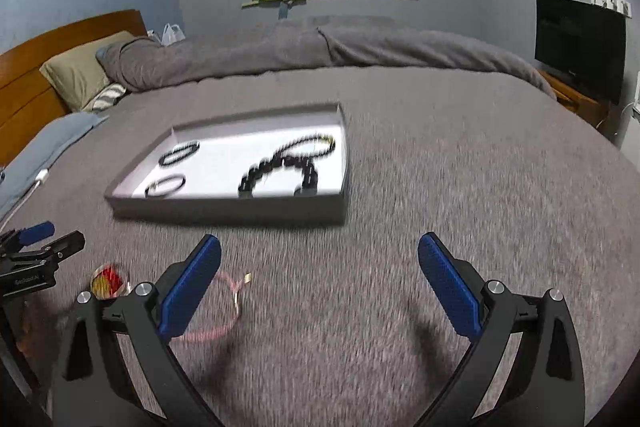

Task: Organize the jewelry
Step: 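Withdraw both tools from the tray toward the remaining jewelry, then grasp the red-bead gold charm with the left tool while the right tool grasps the pink cord bracelet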

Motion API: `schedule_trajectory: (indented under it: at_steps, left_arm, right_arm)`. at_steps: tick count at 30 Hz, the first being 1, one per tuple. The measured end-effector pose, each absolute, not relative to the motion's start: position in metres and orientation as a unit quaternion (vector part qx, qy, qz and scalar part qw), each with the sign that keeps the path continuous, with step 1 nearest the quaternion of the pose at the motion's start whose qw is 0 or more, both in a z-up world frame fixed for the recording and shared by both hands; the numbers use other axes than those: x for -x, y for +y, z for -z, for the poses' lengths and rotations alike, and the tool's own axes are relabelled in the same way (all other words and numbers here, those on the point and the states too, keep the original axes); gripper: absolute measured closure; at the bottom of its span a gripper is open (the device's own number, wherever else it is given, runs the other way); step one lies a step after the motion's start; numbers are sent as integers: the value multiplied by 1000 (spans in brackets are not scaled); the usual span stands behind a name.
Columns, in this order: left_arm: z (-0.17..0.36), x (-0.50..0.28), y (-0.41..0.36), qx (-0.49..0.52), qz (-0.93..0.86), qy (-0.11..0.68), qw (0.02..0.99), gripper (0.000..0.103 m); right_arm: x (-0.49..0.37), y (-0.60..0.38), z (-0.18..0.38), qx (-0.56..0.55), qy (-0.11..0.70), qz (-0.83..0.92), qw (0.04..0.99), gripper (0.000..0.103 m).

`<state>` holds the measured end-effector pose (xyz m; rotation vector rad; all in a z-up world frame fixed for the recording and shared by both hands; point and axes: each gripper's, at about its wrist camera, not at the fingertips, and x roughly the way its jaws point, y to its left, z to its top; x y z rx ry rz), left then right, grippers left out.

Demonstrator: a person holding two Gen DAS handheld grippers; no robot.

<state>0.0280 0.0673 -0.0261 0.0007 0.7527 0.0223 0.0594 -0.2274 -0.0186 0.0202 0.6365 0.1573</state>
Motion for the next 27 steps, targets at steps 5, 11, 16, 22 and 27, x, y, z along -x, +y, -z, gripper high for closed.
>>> schedule_trajectory:
  at_steps: [5,11,16,22,27]
  left_arm:
    - [30,-11,55,-19,20,370,929,8]
    - [36,-11,49,-29,40,381,923,11]
    - [37,-12,48,-8,72,388,919,32]
    - [33,-15,26,-32,103,372,922,46]
    - [42,-25,27,-33,84,401,912,60]
  right_arm:
    - [-46,-221,24,-6,317,-98,943,6]
    - [-43,-218,30,-10,324,-109,940,6]
    - [-45,-218,31,-15,327,-113,938,6]
    - [-48,-219,29,-19,327,-116,938,9]
    - [-47,-216,31,-9,334,-126,934,23]
